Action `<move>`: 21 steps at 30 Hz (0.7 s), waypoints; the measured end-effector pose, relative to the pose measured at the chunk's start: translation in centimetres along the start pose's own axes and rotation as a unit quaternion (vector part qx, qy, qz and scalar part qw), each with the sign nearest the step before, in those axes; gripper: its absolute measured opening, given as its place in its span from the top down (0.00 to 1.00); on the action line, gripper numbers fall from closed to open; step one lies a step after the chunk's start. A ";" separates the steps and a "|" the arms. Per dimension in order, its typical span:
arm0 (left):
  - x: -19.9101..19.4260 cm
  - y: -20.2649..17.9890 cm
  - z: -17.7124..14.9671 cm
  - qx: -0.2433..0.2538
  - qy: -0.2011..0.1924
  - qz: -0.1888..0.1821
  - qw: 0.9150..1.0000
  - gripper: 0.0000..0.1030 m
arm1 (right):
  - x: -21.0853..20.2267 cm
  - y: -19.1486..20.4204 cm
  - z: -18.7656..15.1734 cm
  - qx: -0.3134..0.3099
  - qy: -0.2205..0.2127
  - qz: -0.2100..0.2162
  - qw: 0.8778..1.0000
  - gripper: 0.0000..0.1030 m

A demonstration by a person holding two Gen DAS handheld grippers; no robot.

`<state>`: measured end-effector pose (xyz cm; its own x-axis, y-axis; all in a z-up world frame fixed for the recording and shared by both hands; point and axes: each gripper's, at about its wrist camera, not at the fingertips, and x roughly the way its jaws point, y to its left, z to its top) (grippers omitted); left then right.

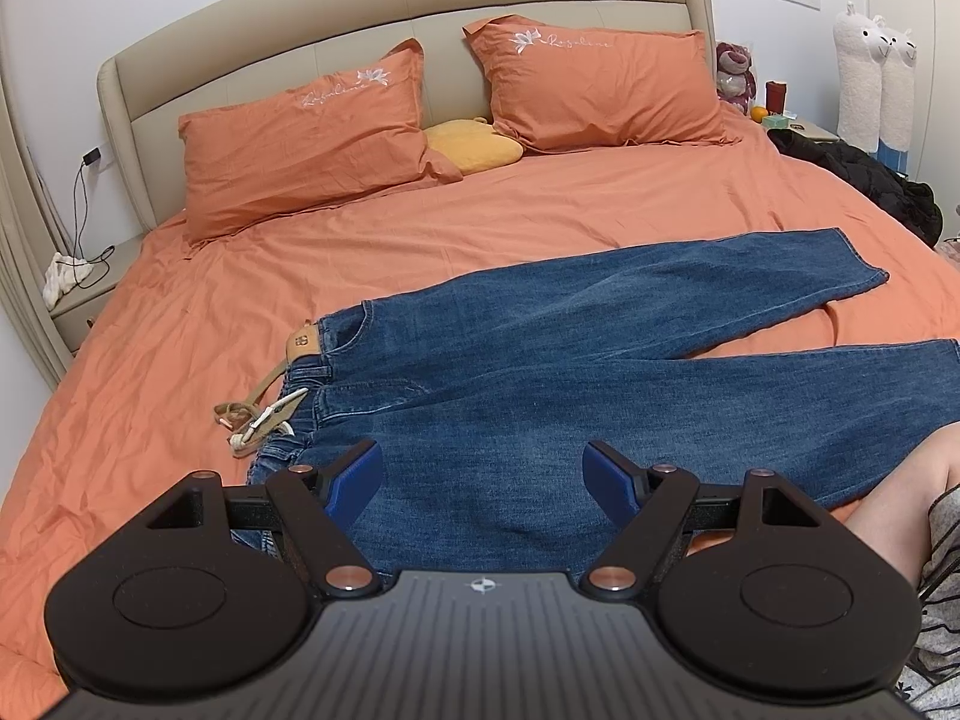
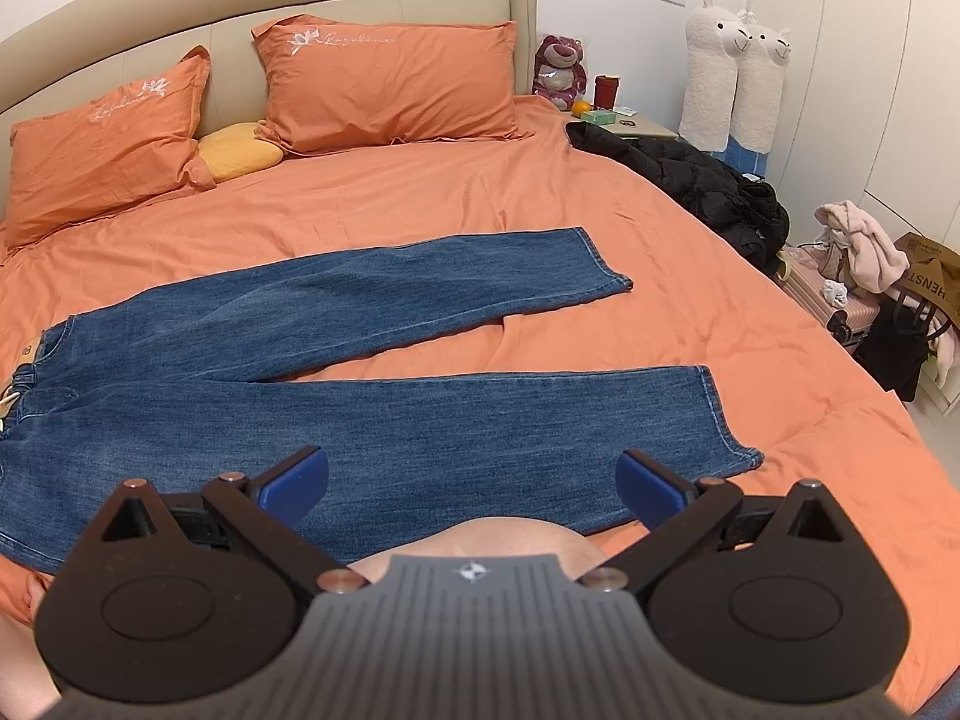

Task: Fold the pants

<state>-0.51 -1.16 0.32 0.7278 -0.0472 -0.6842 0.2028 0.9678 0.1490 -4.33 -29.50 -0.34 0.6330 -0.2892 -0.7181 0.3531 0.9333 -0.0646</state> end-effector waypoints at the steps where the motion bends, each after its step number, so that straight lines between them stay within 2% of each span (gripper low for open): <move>1: 0.0 0.0 0.0 0.000 0.000 0.000 1.000 0.14 | 0.0 0.0 0.0 0.000 0.000 0.000 1.000 0.05; 11: -0.2 0.9 -0.1 0.010 -0.003 0.000 1.000 0.14 | 0.0 -0.1 0.2 -0.001 -0.001 0.004 1.000 0.05; 17: 0.6 2.5 0.9 0.042 -0.006 -0.007 0.999 0.14 | 0.8 -1.4 1.2 0.002 -0.005 0.017 1.000 0.05; 19: 1.1 3.5 1.4 0.055 -0.005 -0.018 0.998 0.21 | 1.5 -2.5 1.8 0.009 -0.013 0.025 1.000 0.05; 21: 1.7 4.6 2.0 0.067 -0.003 -0.037 0.997 0.23 | 2.2 -3.8 2.5 0.015 -0.027 0.034 0.999 0.05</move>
<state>2.97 2.72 1.26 0.7115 -0.1196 -0.6925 0.3424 0.9195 0.1929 -2.55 -34.20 0.09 0.6917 -0.2377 -0.6819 0.3288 0.9444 0.0044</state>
